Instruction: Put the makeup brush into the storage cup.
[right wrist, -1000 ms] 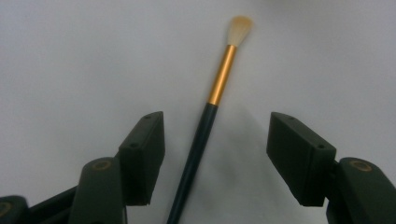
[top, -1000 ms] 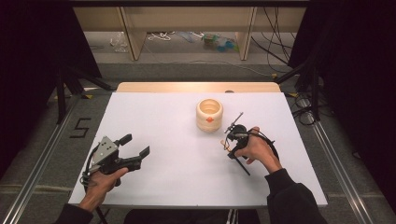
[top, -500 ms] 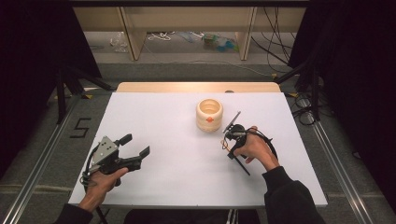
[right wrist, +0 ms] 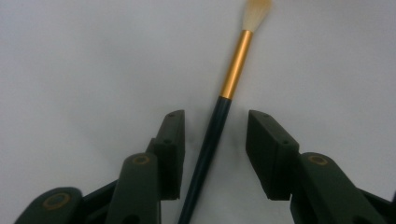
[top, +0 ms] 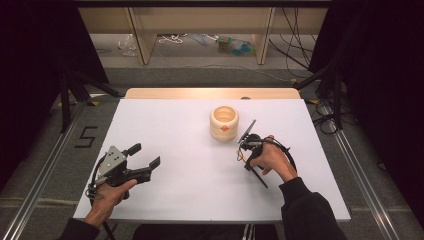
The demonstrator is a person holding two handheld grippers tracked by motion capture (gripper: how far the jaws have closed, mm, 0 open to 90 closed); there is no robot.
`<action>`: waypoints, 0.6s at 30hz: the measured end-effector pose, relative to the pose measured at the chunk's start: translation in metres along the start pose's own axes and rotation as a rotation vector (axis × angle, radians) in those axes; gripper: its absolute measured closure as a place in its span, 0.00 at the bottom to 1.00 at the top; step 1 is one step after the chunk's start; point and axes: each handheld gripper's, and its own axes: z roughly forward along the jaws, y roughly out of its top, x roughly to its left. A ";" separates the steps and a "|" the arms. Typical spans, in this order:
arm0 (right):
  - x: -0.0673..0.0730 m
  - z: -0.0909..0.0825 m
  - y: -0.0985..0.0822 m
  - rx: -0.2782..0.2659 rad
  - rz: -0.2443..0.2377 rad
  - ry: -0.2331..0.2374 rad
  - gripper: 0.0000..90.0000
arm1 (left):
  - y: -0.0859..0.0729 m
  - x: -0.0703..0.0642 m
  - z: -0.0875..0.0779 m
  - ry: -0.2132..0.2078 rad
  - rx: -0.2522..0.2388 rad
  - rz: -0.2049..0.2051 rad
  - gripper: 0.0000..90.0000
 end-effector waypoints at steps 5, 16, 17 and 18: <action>0.001 0.001 0.002 0.004 -0.003 0.010 0.70 | 0.000 0.000 0.000 0.000 -0.001 -0.001 0.17; 0.002 0.003 0.004 0.041 0.021 0.011 0.74 | 0.000 0.000 0.000 -0.001 -0.003 -0.001 0.17; 0.002 0.003 0.004 0.044 0.022 0.011 0.75 | 0.000 0.000 0.000 -0.001 -0.002 0.000 0.17; 0.002 0.003 0.004 0.046 0.029 0.012 0.75 | 0.000 0.000 0.000 0.000 -0.002 0.000 0.17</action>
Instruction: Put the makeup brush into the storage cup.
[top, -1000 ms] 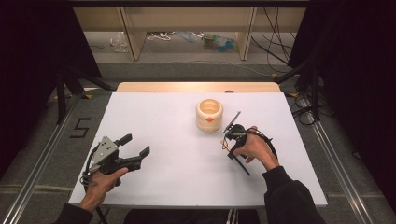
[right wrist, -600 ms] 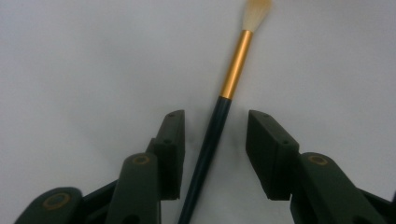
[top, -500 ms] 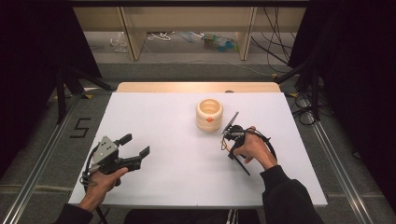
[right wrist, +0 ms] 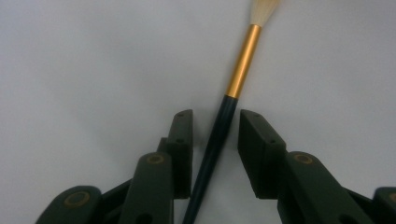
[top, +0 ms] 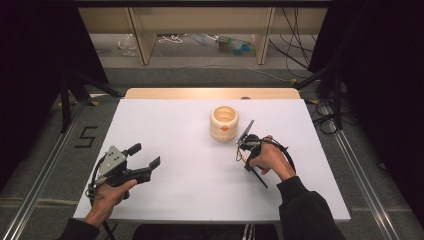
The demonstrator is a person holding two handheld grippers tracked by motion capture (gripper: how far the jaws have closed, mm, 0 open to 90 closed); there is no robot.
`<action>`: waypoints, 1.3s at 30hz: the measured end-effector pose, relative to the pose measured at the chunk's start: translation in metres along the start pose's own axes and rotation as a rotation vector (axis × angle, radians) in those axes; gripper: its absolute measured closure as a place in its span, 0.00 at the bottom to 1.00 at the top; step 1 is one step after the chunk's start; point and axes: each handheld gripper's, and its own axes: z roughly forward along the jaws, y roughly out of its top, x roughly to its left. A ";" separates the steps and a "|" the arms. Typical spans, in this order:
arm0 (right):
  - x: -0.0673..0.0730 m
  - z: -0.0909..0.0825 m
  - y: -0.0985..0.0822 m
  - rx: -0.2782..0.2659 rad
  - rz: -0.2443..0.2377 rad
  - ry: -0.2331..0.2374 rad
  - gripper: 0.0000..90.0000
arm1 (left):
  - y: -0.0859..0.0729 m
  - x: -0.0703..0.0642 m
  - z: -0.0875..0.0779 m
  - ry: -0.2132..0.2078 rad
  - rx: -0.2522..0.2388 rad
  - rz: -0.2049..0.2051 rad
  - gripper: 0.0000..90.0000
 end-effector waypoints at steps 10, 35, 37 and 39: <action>0.000 0.001 0.002 0.009 -0.007 -0.016 0.80 | 0.000 0.000 0.000 -0.002 0.000 0.001 0.17; -0.001 0.001 0.004 0.030 -0.002 -0.036 0.91 | 0.000 0.000 0.000 -0.004 0.000 0.004 0.17; 0.000 0.001 0.005 0.030 -0.008 -0.036 0.92 | 0.000 -0.001 0.000 -0.005 -0.001 0.005 0.17; 0.001 0.000 0.006 0.042 0.002 -0.034 0.92 | 0.000 -0.001 0.000 -0.006 0.000 0.007 0.17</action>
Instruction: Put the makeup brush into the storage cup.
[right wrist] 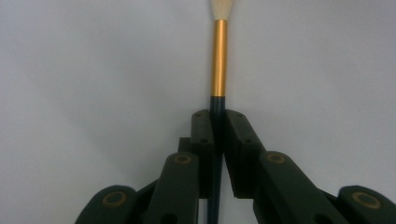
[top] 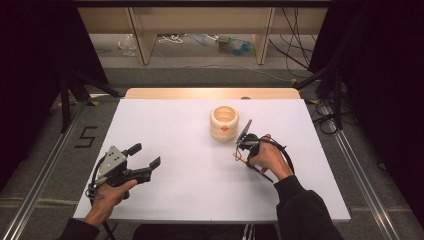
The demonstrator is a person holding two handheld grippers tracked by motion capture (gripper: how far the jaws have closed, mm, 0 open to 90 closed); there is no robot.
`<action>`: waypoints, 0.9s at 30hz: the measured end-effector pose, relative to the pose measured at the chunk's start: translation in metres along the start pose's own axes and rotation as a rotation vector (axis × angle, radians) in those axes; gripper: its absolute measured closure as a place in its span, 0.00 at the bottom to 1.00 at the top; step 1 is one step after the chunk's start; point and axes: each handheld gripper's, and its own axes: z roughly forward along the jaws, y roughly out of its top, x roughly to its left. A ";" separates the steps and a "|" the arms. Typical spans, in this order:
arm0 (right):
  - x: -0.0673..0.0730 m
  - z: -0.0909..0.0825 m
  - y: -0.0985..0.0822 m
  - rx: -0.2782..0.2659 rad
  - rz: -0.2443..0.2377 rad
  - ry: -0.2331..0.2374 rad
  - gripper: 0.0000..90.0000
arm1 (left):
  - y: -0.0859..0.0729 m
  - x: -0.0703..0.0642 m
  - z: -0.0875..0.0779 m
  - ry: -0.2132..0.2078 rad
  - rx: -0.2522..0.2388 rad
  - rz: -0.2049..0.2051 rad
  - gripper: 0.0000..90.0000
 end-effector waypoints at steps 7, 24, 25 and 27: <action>0.002 0.001 0.000 0.004 -0.009 -0.014 0.92 | 0.000 0.000 0.000 0.000 0.000 0.000 0.17; 0.007 -0.023 -0.004 -0.121 -0.075 0.000 0.92 | 0.000 0.001 -0.001 0.006 0.000 -0.005 0.17; 0.008 -0.028 -0.005 -0.144 -0.084 0.004 0.92 | 0.000 0.000 -0.001 0.006 0.000 -0.005 0.17; 0.009 -0.029 -0.005 -0.151 -0.086 0.007 0.92 | 0.000 0.000 0.000 0.006 -0.001 -0.005 0.17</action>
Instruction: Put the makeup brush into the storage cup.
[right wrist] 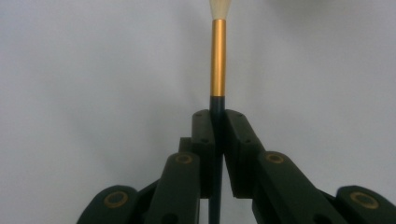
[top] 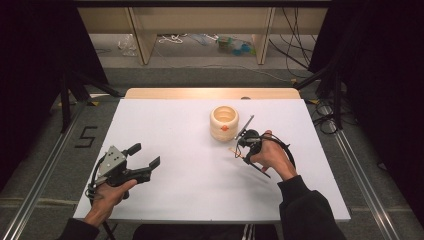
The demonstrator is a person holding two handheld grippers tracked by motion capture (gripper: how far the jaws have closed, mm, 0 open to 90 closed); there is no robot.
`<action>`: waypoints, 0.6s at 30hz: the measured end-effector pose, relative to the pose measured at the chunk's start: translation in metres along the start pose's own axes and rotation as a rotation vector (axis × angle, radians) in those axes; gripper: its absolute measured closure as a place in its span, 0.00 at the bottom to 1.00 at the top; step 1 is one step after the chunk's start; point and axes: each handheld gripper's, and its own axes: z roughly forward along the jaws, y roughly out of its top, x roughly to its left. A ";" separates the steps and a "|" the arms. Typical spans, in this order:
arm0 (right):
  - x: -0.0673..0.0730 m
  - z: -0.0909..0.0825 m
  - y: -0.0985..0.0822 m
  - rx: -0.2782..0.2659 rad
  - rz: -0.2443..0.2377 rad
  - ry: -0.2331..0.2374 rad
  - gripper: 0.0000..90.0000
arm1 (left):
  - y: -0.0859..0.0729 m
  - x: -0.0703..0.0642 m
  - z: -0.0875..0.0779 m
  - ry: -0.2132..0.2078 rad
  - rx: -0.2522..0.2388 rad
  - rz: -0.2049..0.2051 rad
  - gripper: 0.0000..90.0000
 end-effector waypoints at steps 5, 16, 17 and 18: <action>0.001 -0.010 -0.001 -0.056 -0.005 0.011 0.92 | 0.000 0.000 0.000 0.001 0.000 -0.001 0.17; -0.004 -0.033 -0.006 -0.207 0.009 0.057 0.92 | 0.000 0.000 0.000 0.001 0.001 0.000 0.17; -0.006 -0.034 -0.007 -0.228 0.010 0.064 0.92 | 0.000 0.000 0.000 0.001 0.001 0.000 0.17; -0.007 -0.036 -0.008 -0.246 0.010 0.064 0.92 | 0.000 0.000 0.000 0.001 0.002 0.000 0.17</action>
